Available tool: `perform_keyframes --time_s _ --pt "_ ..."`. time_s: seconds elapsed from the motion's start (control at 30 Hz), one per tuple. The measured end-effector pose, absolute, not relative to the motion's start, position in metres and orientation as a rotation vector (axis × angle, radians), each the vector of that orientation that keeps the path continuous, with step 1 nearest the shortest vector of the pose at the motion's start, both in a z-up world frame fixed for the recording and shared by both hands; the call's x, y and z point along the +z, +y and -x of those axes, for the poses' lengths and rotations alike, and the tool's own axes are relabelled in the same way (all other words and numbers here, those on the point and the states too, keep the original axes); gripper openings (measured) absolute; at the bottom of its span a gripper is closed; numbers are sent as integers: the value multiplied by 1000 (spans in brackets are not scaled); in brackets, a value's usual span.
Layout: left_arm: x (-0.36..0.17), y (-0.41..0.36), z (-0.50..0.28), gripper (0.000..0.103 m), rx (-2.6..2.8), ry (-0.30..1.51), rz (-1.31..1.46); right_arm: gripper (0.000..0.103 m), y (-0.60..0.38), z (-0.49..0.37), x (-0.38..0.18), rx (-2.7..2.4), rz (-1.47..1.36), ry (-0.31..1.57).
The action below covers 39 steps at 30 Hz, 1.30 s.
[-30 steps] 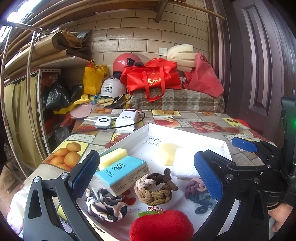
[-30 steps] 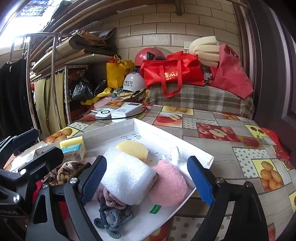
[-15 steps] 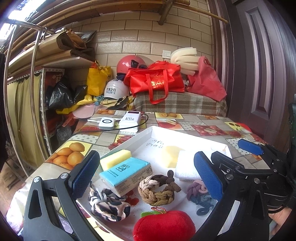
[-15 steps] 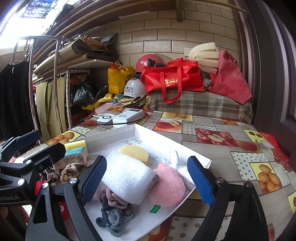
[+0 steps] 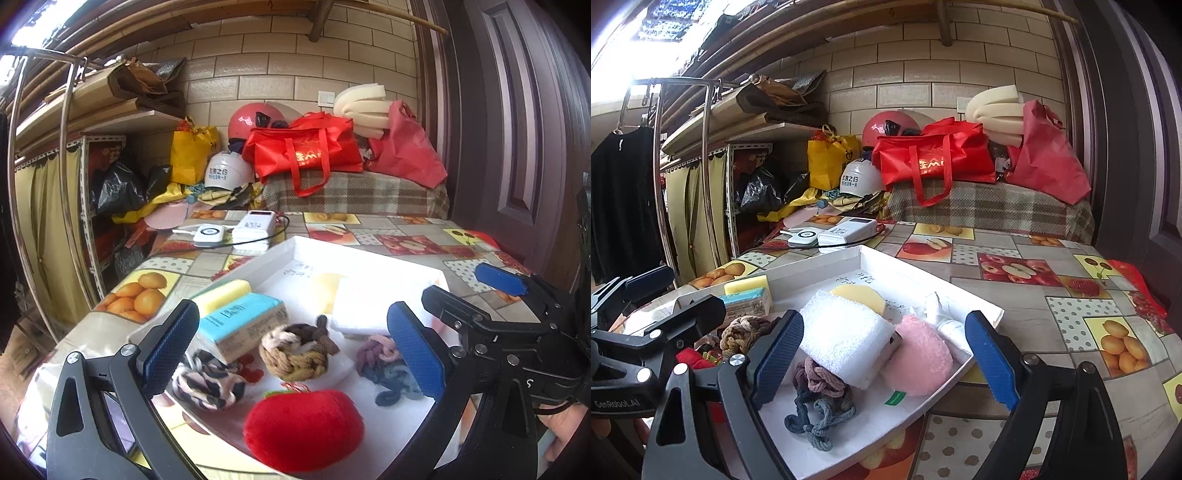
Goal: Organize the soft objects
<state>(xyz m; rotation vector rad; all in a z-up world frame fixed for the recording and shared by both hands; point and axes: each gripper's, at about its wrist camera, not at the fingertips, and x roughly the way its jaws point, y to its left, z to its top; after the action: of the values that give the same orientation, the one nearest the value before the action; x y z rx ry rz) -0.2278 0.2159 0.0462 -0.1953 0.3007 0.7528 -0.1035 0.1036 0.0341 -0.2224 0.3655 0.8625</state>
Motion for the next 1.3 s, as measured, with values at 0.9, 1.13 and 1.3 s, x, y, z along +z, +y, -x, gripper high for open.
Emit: perform_keyframes --time_s 0.9,1.13,1.3 --pt "63 101 233 103 796 238 73 89 -73 156 65 572 65 166" --pt "60 92 220 103 954 321 42 102 -83 140 62 575 34 254" --pt "55 97 218 103 894 351 85 103 -81 147 61 564 54 237"
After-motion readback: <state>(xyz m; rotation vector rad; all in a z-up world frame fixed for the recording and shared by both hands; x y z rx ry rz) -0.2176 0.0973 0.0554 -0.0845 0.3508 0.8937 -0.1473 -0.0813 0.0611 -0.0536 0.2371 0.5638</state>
